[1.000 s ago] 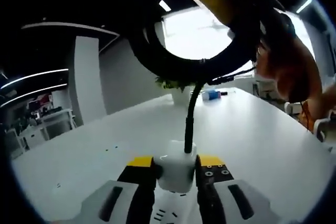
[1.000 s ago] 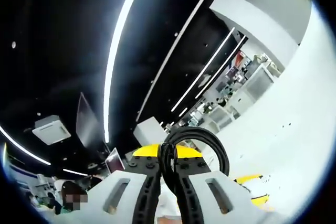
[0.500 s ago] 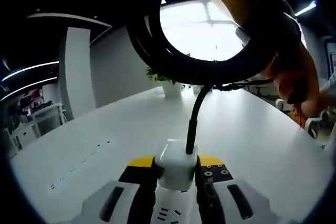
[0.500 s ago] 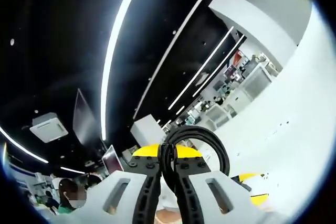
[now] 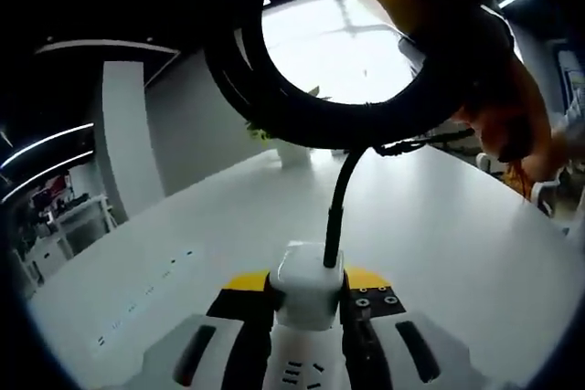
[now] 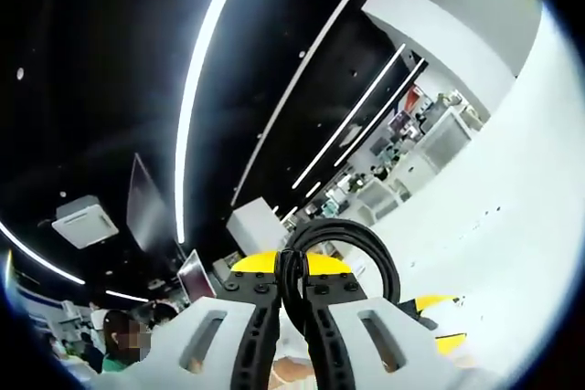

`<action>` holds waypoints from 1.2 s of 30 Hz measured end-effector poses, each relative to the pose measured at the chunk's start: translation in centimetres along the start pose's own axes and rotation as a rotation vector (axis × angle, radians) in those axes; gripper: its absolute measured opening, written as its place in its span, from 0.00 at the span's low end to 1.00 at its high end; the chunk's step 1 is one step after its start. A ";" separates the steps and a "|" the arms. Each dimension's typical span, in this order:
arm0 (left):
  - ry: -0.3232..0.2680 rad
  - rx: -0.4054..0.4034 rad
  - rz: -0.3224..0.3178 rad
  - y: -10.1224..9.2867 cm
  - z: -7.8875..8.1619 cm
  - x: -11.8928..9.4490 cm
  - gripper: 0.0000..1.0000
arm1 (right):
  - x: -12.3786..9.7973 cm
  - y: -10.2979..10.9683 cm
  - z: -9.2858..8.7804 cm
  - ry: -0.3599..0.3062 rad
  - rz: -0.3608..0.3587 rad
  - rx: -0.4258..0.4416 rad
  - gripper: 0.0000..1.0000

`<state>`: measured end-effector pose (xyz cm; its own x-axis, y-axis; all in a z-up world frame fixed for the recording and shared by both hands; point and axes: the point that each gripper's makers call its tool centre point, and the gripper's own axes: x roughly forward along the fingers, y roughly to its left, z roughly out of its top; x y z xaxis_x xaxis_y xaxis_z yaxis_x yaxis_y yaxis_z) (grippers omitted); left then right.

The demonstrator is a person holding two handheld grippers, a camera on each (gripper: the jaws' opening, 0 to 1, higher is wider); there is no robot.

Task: Straighten the power strip on the desk, plug the charger into it

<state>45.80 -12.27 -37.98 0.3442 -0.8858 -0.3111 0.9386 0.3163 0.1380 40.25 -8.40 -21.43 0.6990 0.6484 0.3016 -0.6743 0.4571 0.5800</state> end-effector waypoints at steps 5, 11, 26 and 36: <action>0.011 0.033 -0.005 -0.6 -0.9 -0.7 0.26 | -0.3 -0.5 -0.6 -0.002 0.013 0.018 0.06; 0.003 0.023 -0.009 0.1 -0.7 0.2 0.26 | 0.4 -1.6 1.0 -0.037 -0.013 0.011 0.07; 0.026 0.055 -0.010 -0.3 -0.8 0.1 0.26 | 1.8 -5.2 0.9 0.097 -0.099 0.171 0.14; 0.014 0.023 -0.015 -0.3 -1.0 -0.2 0.26 | -0.8 -4.6 1.0 0.292 -0.048 -0.256 0.35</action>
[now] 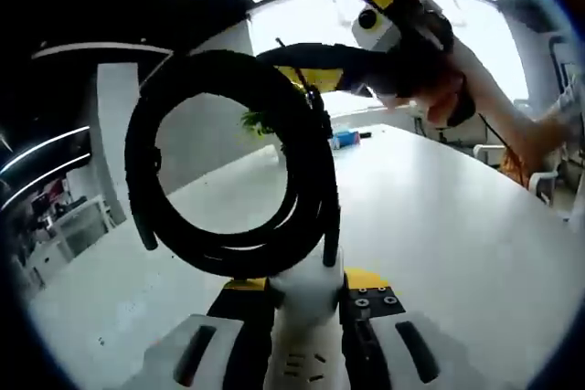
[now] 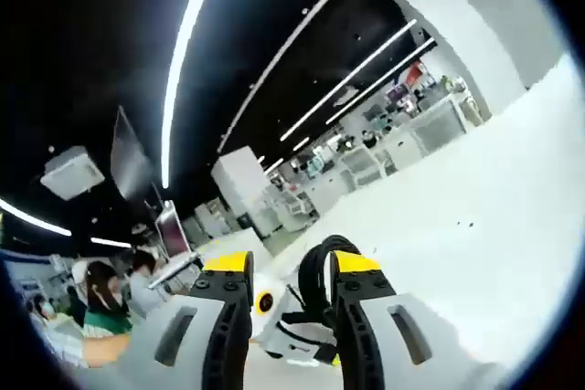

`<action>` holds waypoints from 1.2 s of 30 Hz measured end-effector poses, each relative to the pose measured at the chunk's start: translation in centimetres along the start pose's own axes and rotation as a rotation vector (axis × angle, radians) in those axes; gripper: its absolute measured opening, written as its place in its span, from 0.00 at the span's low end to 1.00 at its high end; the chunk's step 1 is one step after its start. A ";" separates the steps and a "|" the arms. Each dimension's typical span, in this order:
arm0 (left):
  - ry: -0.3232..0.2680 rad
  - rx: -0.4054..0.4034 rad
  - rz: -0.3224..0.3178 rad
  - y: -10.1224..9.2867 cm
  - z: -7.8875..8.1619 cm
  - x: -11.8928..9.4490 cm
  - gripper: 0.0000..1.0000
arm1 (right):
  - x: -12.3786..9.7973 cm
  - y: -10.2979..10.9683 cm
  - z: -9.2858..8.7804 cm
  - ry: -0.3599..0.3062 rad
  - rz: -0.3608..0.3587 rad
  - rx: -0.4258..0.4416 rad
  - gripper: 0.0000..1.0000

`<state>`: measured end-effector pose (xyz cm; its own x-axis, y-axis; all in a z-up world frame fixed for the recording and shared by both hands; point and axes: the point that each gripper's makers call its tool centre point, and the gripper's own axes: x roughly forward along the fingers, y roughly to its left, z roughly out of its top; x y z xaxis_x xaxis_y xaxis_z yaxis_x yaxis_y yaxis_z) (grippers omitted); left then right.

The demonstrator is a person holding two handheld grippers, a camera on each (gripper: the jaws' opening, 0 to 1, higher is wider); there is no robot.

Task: Straighten the power strip on the desk, plug the charger into it

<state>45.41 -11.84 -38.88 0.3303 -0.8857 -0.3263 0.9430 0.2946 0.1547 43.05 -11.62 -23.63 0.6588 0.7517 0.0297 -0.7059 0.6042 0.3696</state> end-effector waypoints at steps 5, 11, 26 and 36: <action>0.005 0.012 0.000 0.0 0.0 0.1 0.26 | -1.0 -0.6 -0.8 0.140 0.006 -0.171 0.39; 0.004 0.010 -0.002 0.1 0.0 0.2 0.26 | -1.5 -1.5 -3.6 0.244 0.042 -0.310 0.42; 0.009 0.017 -0.006 -0.1 -0.1 0.2 0.26 | 0.0 -3.3 -9.0 0.476 0.171 -0.713 0.47; 0.033 0.029 -0.030 0.2 -0.3 0.3 0.26 | 0.5 -4.4 -11.4 0.679 0.277 -0.901 0.39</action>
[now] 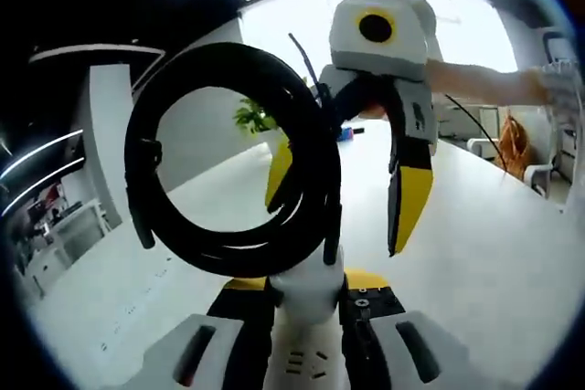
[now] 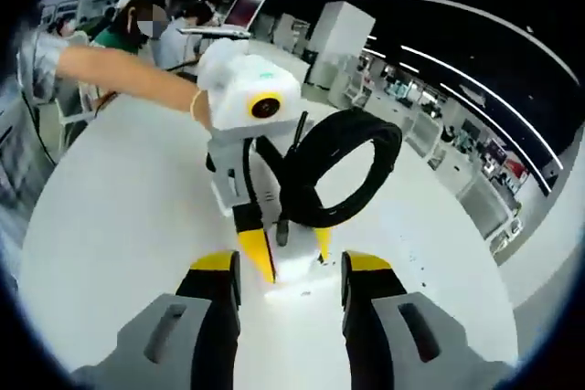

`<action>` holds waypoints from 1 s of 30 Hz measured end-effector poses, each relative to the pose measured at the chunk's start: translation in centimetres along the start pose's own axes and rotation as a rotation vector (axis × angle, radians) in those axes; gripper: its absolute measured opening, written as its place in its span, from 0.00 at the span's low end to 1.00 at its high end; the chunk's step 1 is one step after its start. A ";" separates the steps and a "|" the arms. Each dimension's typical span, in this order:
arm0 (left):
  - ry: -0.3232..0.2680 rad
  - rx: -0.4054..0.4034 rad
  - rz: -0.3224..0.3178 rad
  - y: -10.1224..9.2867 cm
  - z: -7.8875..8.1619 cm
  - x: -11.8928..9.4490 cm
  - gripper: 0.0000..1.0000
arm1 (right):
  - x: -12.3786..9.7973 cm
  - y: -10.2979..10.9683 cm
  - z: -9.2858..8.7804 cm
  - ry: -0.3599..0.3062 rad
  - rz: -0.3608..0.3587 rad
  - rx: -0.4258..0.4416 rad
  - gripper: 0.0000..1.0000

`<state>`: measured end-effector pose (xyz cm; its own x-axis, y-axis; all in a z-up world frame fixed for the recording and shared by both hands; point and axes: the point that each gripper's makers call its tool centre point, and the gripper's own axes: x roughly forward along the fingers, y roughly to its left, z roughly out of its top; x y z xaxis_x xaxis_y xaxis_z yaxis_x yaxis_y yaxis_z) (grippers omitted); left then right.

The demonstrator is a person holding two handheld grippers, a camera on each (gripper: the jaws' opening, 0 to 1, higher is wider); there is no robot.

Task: Straighten the power strip on the desk, plug the charger into it

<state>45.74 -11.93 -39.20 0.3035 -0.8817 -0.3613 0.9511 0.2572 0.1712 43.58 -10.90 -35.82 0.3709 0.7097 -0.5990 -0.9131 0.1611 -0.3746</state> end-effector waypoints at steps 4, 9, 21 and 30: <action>0.013 0.008 -0.011 0.1 -0.1 0.0 0.26 | 0.6 -0.3 -0.2 0.045 0.030 -0.048 0.37; 0.014 0.010 -0.015 0.1 -0.1 0.0 0.26 | 1.0 -0.7 0.0 0.065 0.053 -0.076 0.31; 0.027 0.023 -0.024 -0.1 0.0 0.0 0.26 | 1.5 -0.7 0.1 0.165 0.148 -0.146 0.25; 0.036 0.031 -0.024 -0.3 -0.1 0.0 0.26 | 2.0 -0.3 0.2 0.293 0.193 -0.267 0.23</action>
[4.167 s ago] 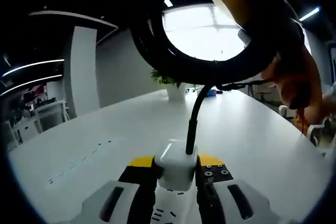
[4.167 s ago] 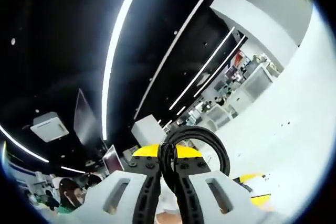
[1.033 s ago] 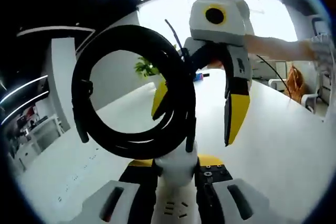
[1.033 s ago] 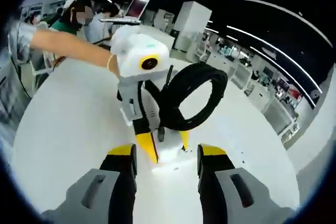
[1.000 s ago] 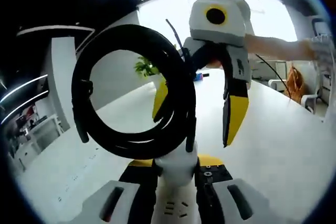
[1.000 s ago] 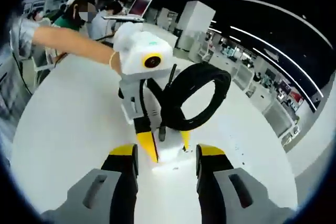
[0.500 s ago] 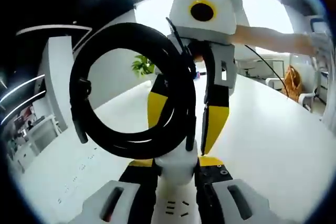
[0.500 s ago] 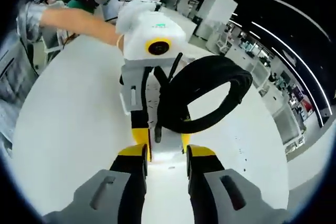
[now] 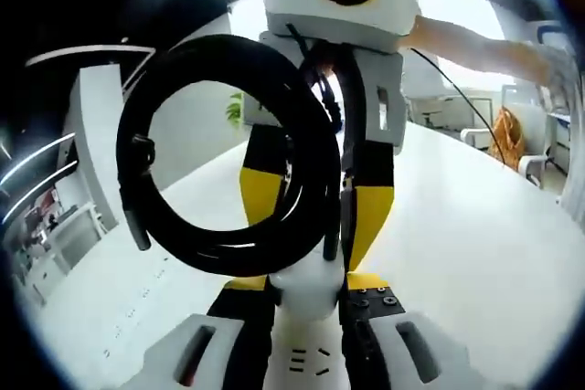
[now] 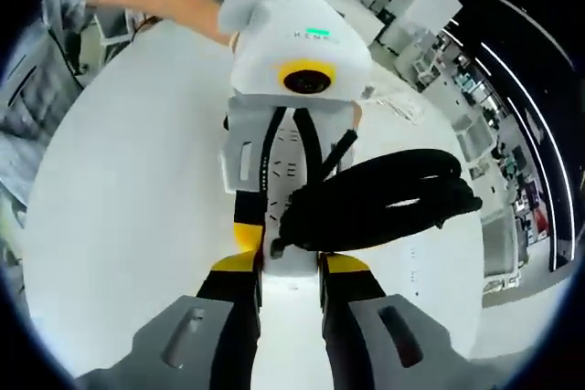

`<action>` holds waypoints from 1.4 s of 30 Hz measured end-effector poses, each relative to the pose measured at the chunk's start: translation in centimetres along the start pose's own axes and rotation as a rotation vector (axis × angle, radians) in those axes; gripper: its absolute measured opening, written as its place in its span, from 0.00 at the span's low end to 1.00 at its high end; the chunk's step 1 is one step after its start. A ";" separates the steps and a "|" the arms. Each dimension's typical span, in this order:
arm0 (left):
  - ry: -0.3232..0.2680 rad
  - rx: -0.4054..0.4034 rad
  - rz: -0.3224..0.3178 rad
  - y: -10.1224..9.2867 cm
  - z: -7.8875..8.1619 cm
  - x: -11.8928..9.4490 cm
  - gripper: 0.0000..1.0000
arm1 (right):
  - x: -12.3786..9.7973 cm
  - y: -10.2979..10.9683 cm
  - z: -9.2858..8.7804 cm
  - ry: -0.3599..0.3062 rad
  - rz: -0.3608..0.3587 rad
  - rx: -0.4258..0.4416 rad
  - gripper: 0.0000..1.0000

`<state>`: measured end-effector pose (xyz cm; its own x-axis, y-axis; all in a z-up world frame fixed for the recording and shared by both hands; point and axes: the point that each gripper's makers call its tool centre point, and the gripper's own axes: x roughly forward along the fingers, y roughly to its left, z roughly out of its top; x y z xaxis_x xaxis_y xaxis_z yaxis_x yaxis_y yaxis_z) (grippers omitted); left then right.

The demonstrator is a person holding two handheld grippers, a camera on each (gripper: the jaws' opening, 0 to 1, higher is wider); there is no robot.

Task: Straighten the power strip on the desk, plug the charger into it

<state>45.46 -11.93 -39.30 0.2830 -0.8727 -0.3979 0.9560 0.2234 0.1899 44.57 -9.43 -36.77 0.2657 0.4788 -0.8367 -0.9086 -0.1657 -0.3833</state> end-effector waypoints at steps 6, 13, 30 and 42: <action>-0.001 -0.003 0.004 0.1 0.0 0.0 0.26 | 0.0 -0.1 -0.2 0.041 0.019 -0.009 0.22; 0.020 0.011 0.033 0.1 -0.1 0.0 0.27 | 0.0 -0.1 -0.2 0.063 0.015 -0.003 0.21; 0.041 -0.030 0.063 0.5 -1.0 -3.5 0.55 | -0.2 1.0 -0.1 0.051 0.009 0.014 0.21; 0.077 0.002 0.084 1.8 -1.0 -6.4 0.82 | -0.1 1.5 -0.1 0.042 0.013 0.049 0.21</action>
<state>45.43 -5.53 -37.35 0.3672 -0.8149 -0.4484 0.9286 0.2934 0.2273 43.21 -9.84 -37.27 0.2657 0.4400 -0.8578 -0.9265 -0.1294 -0.3534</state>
